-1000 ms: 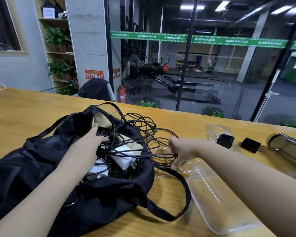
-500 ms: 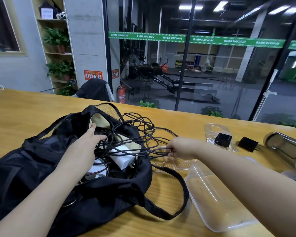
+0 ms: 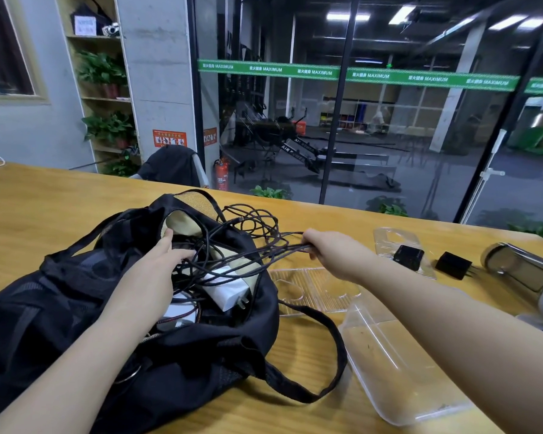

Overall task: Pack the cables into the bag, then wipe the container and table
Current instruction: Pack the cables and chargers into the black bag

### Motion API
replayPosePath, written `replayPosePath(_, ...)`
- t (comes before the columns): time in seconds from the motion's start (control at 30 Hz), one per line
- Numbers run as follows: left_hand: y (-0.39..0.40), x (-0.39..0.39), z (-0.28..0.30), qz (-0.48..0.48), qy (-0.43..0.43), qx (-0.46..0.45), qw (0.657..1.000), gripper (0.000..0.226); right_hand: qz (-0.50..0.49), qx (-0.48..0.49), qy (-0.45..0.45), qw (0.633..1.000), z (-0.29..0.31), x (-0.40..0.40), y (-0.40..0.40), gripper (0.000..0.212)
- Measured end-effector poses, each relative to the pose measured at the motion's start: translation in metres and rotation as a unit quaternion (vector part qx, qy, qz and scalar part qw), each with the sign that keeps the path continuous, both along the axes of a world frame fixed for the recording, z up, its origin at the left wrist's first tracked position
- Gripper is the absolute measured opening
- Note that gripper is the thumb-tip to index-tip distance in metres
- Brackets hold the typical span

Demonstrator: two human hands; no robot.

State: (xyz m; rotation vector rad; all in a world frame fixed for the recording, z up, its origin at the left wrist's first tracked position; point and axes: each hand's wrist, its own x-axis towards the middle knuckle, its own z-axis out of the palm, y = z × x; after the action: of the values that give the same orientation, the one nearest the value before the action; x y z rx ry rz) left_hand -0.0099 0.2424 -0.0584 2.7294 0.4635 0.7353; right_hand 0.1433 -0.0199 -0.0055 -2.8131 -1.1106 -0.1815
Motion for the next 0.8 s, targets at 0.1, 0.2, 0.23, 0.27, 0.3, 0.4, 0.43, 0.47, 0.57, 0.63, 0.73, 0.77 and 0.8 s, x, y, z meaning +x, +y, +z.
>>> replayPosePath(0.1, -0.002, -0.002, 0.000, 0.001, -0.004, -0.010, 1.000, 0.071, -0.032, 0.081, -0.022, 0.996, 0.006, 0.002, 0.009, 0.015)
replayPosePath(0.2, -0.003, -0.004, 0.000, -0.002, -0.009, -0.010, 1.000, 0.070, -0.032, 0.148, -0.009, 0.988, 0.013, 0.003, 0.024, 0.015)
replayPosePath(0.23, -0.003, -0.004, 0.000, -0.003, -0.012, -0.009, 1.000, 0.069, -0.026, 0.162, 0.003, 0.986, 0.016, 0.003, 0.029, 0.012)
replayPosePath(0.27, -0.003, -0.004, 0.000, -0.004, -0.015, -0.009, 1.000, 0.069, -0.022, 0.167, 0.020, 0.986, 0.020, 0.002, 0.033, 0.013)
replayPosePath(0.3, -0.004, -0.004, 0.000, -0.003, -0.018, -0.012, 1.000, 0.069, -0.019, 0.167, 0.036, 0.985, 0.024, 0.002, 0.037, 0.020)
replayPosePath(0.4, -0.005, -0.005, 0.000, 0.001, -0.028, -0.013, 1.000, 0.067, -0.001, 0.138, 0.038, 0.990, 0.034, 0.004, 0.050, 0.048)
replayPosePath(0.43, -0.005, -0.004, 0.000, -0.001, -0.031, -0.012, 0.999, 0.066, 0.009, 0.125, 0.026, 0.992, 0.036, 0.006, 0.056, 0.055)
replayPosePath(0.47, -0.005, -0.004, -0.001, -0.004, -0.035, -0.013, 0.999, 0.065, 0.018, 0.115, 0.016, 0.993, 0.038, 0.008, 0.062, 0.060)
replayPosePath(0.57, -0.003, -0.005, -0.002, -0.009, -0.051, -0.016, 0.999, 0.063, 0.053, 0.079, -0.024, 0.995, 0.042, 0.016, 0.082, 0.073)
replayPosePath(0.63, -0.003, -0.006, -0.002, -0.009, -0.057, -0.024, 0.998, 0.062, 0.075, 0.047, -0.056, 0.995, 0.045, 0.020, 0.092, 0.076)
replayPosePath(0.73, -0.003, -0.007, -0.002, -0.018, -0.064, -0.030, 0.997, 0.062, 0.088, 0.007, -0.069, 0.994, 0.046, 0.024, 0.103, 0.078)
replayPosePath(0.77, -0.003, -0.007, -0.002, -0.020, -0.066, -0.028, 0.997, 0.061, 0.087, -0.009, -0.066, 0.994, 0.045, 0.026, 0.106, 0.081)
replayPosePath(0.8, -0.003, -0.008, -0.003, -0.021, -0.068, -0.027, 0.997, 0.061, 0.083, -0.030, -0.057, 0.994, 0.044, 0.028, 0.109, 0.086)
